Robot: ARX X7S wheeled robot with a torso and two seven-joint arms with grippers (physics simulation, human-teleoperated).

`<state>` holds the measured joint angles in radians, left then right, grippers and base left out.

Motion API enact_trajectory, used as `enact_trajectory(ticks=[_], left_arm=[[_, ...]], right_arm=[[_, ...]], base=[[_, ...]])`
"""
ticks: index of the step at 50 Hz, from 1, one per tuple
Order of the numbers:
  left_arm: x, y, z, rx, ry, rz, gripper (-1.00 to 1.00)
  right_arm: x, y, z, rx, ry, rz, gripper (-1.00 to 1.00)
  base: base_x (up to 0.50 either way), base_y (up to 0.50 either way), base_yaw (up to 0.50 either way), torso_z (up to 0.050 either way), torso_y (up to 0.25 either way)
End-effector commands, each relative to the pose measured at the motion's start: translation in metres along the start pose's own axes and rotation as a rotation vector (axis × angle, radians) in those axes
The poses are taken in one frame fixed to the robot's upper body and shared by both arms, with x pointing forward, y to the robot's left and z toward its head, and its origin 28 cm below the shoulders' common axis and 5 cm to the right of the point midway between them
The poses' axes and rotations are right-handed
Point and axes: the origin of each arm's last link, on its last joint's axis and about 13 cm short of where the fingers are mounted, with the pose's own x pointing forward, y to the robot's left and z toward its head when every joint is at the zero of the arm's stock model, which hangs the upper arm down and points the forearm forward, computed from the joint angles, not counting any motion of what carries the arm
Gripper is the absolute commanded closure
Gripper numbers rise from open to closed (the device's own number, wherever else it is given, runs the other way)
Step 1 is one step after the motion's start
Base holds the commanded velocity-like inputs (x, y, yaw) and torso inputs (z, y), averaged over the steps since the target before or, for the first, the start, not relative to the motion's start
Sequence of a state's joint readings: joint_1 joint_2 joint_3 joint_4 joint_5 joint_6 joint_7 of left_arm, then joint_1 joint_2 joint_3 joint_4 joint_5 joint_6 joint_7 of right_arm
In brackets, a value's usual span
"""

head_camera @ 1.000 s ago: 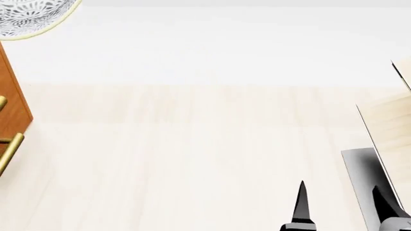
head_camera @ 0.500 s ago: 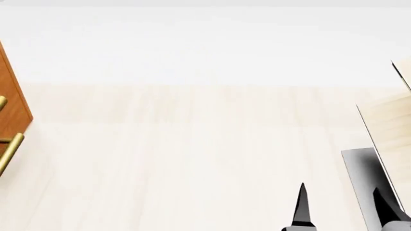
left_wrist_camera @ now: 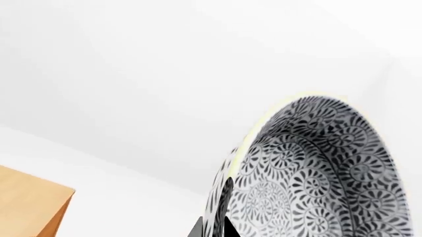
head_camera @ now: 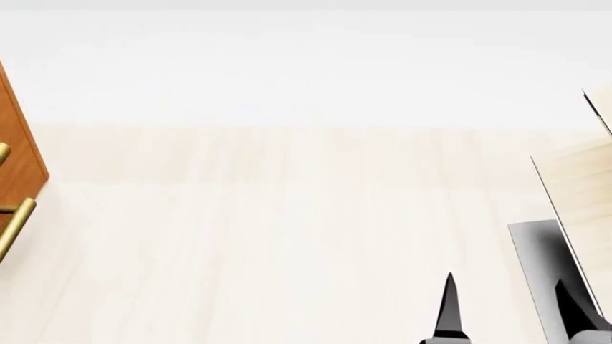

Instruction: Close the top drawer of the cabinet and put the bowl on top of it.

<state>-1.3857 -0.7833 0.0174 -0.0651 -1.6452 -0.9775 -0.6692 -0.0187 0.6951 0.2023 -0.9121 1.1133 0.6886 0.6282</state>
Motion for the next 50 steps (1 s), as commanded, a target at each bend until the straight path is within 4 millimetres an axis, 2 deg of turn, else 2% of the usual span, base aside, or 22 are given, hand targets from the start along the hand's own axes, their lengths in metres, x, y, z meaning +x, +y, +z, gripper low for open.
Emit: enact_trajectory(ticks=[1,11,37,50], left_arm=[[-0.002,0.001,0.01,-0.016,-0.043,0.021,1.0],[-0.003,0.005,0.01,-0.011,-0.055,0.047,1.0],[-0.014,0.01,0.037,-0.068,-0.124,0.088,1.0],[-0.024,0.006,0.055,-0.081,-0.163,0.074,1.0]], right_arm=[[0.001,0.0,0.0,-0.001,0.0,0.004,-1.0],[0.001,0.0,0.0,0.001,0.0,0.003,-1.0],[-0.001,-0.001,-0.003,0.006,0.0,0.003,-1.0],[-0.002,0.0,-0.002,0.004,0.001,0.009,-1.0]], base=[[0.0,0.0,0.0,0.0,0.0],[0.0,0.0,0.0,0.001,0.0],[0.0,0.0,0.0,0.0,0.001],[0.0,0.0,0.0,0.0,0.0]])
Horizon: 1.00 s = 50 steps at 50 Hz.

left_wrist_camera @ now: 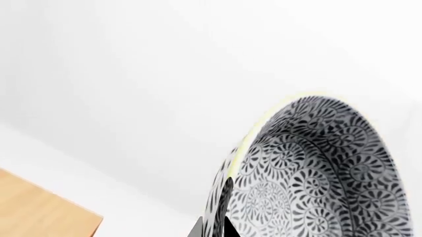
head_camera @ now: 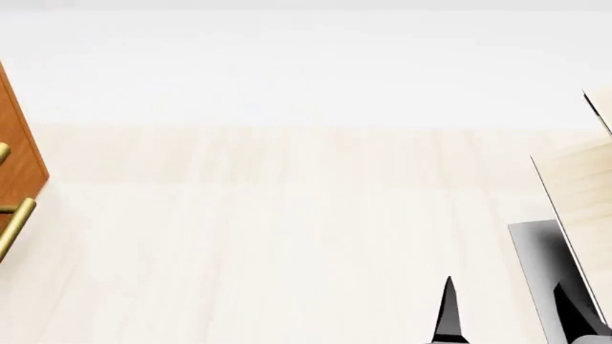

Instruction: Close the top drawer of the cabinet and put the bowl on top of it.

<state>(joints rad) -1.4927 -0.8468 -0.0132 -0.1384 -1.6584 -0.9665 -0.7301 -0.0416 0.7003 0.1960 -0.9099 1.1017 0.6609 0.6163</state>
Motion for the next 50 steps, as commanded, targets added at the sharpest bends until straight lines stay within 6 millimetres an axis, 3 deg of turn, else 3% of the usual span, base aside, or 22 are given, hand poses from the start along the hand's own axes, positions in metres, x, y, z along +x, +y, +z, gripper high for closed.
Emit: enact_trajectory(ticks=[1,50], left_arm=[[-0.009,-0.002,0.018,-0.027,-0.05,-0.013,1.0],[-0.006,0.009,0.039,-0.12,-0.039,0.251,1.0]], right_arm=[[-0.001,0.001,0.0,-0.002,0.0,0.003,-1.0],[-0.006,-0.005,-0.002,0.012,-0.005,-0.009,-1.0]], base=[[0.0,0.0,0.0,0.0,0.0],[0.0,0.0,0.0,0.0,0.0]])
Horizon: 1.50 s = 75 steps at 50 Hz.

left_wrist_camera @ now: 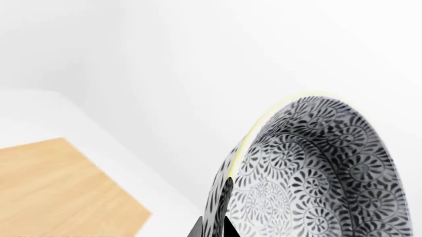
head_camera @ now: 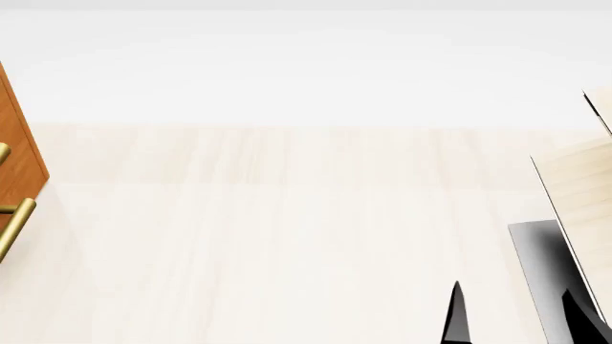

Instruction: Close the top drawer of the cabinet and put the bowl on top of it.

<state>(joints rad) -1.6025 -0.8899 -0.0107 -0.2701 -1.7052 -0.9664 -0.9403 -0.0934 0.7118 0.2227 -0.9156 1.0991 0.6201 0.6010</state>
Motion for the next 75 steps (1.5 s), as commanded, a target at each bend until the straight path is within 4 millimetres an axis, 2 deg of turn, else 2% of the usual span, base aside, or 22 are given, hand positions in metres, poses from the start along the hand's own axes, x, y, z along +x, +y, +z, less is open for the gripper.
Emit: enact_trajectory(ticks=[1,17,33,51,64,75], left_arm=[[-0.001,0.0,0.009,-0.017,-0.017,0.033,1.0],[0.0,-0.001,0.022,-0.031,-0.031,0.074,1.0],[0.016,0.007,0.023,-0.06,-0.017,0.151,1.0],[0.027,-0.004,0.033,-0.021,-0.019,0.214,1.0],[0.037,0.0,0.036,-0.033,0.011,0.246,1.0],[0.048,0.0,0.04,-0.043,0.023,0.29,1.0]], right_arm=[[-0.002,-0.002,-0.002,0.004,0.002,-0.005,-1.0],[-0.004,-0.002,-0.001,0.006,-0.004,-0.004,-1.0],[-0.004,-0.005,-0.003,0.013,0.0,-0.012,-1.0],[-0.003,-0.003,-0.004,0.011,0.007,0.0,-1.0],[-0.002,-0.005,-0.008,0.011,0.015,-0.001,-1.0],[-0.003,-0.004,-0.004,0.006,0.008,0.0,-1.0]], base=[[0.0,0.0,0.0,0.0,0.0],[0.0,0.0,0.0,0.0,0.001],[0.0,0.0,0.0,0.0,0.001],[0.0,0.0,0.0,0.001,0.0],[0.0,0.0,0.0,0.0,0.001],[0.0,0.0,0.0,0.0,0.0]])
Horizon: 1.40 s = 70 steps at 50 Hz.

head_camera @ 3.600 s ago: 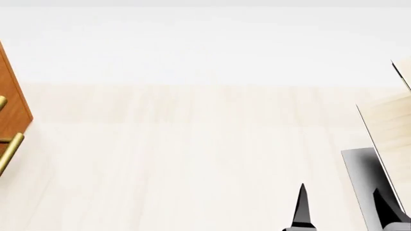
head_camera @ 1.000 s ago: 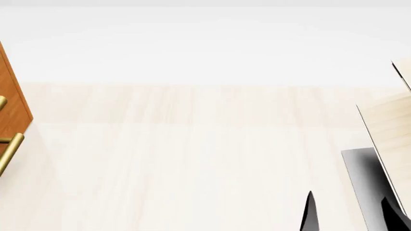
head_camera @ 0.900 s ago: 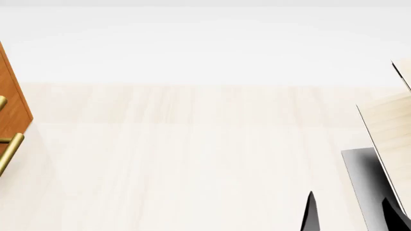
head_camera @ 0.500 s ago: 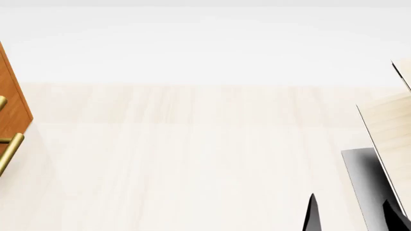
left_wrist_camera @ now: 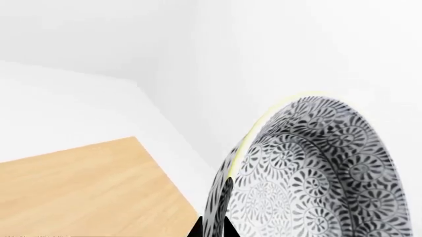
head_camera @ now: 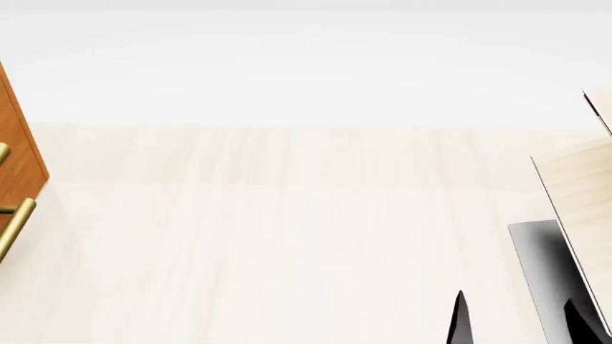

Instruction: Close the top drawer of the cabinet and put the bowl on top of it.

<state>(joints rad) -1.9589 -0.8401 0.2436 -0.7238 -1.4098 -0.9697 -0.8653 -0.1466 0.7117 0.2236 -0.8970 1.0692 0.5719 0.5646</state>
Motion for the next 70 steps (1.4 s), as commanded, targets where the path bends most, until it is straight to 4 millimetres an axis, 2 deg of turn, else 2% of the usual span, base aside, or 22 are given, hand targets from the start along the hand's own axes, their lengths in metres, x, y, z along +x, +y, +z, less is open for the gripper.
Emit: enact_trajectory(ticks=[1,16,25,39,70], left_arm=[[0.008,-0.002,0.007,-0.026,0.005,0.024,1.0],[0.016,-0.006,0.016,-0.017,0.005,0.059,1.0],[0.03,-0.008,0.01,0.01,0.016,0.096,1.0],[0.03,-0.014,0.013,0.014,0.005,0.106,1.0],[0.053,0.021,-0.012,-0.048,0.079,0.189,1.0]], right_arm=[[-0.001,0.0,0.002,-0.003,-0.003,0.0,-1.0],[0.005,0.001,0.001,-0.011,0.006,0.002,-1.0],[0.006,0.0,-0.001,-0.015,0.012,-0.003,-1.0],[0.012,0.0,-0.005,-0.011,0.023,-0.001,-1.0],[0.008,-0.001,-0.009,-0.006,0.028,-0.007,-1.0]], base=[[0.0,0.0,0.0,0.0,0.0],[0.0,0.0,0.0,0.0,0.001],[0.0,0.0,0.0,0.0,0.0],[0.0,0.0,0.0,0.0,0.001],[0.0,0.0,0.0,0.0,0.0]])
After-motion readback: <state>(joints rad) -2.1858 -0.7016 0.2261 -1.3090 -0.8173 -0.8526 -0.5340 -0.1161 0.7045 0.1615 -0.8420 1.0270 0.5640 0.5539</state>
